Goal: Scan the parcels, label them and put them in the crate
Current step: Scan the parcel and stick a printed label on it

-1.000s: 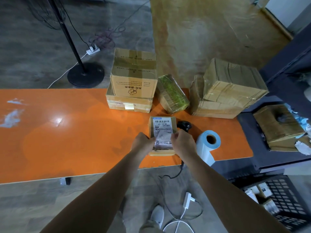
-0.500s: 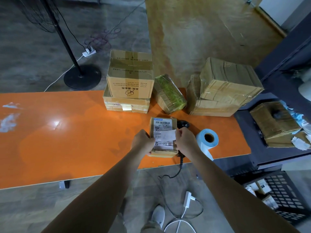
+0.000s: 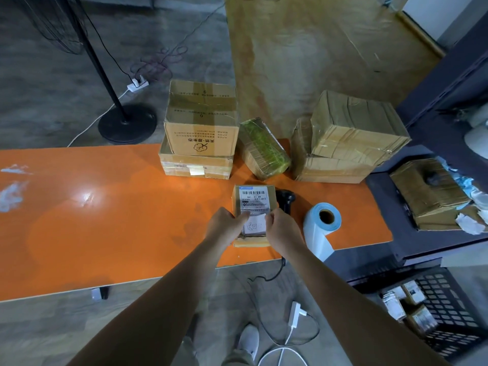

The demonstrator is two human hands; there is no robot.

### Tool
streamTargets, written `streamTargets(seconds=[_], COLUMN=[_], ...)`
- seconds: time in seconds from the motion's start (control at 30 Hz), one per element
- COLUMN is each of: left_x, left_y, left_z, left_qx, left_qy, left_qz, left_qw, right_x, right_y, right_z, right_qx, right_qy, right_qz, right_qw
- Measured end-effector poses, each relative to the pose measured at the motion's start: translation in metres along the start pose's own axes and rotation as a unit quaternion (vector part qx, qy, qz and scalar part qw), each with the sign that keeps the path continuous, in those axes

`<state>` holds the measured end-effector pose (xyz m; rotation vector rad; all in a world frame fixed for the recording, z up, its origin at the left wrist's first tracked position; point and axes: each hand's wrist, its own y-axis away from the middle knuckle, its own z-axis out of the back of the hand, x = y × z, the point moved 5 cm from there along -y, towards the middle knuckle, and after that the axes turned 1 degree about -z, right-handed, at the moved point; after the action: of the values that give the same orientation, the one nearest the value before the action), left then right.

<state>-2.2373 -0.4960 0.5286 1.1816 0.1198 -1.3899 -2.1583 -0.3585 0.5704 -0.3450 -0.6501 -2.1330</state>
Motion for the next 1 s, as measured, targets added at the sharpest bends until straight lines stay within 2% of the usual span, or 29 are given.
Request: streamTargets(seconds=[0.2,0.37,0.57,0.8,1.0], left_x=[-0.001,-0.002,-0.001,-0.002,0.003], left_y=[-0.001,0.001,-0.003,-0.007,0.001], left_z=[0.000,0.000,-0.005,-0.004,-0.003], left_qx=[-0.002,-0.021,0.004,0.021,0.023], left_qy=[-0.050,-0.084,-0.025,-0.007,0.055], left_qz=[-0.016,-0.016,-0.003,0.008,-0.018], left_qw=[0.999,0.996,1.000,1.000,0.998], right_x=[0.000,-0.019,-0.024,-0.020,-0.033], right_y=[-0.001,-0.009,-0.014,-0.022,-0.021], right_z=[-0.002,0.011,0.005,-0.005,-0.002], right_qx=[-0.024,-0.042,-0.041,-0.028,0.001], right_qy=[0.044,0.093,0.010,-0.008,-0.114], right_qz=[-0.008,-0.059,-0.076,-0.106,-0.061], right_qw=[0.999,0.993,0.996,0.994,0.992])
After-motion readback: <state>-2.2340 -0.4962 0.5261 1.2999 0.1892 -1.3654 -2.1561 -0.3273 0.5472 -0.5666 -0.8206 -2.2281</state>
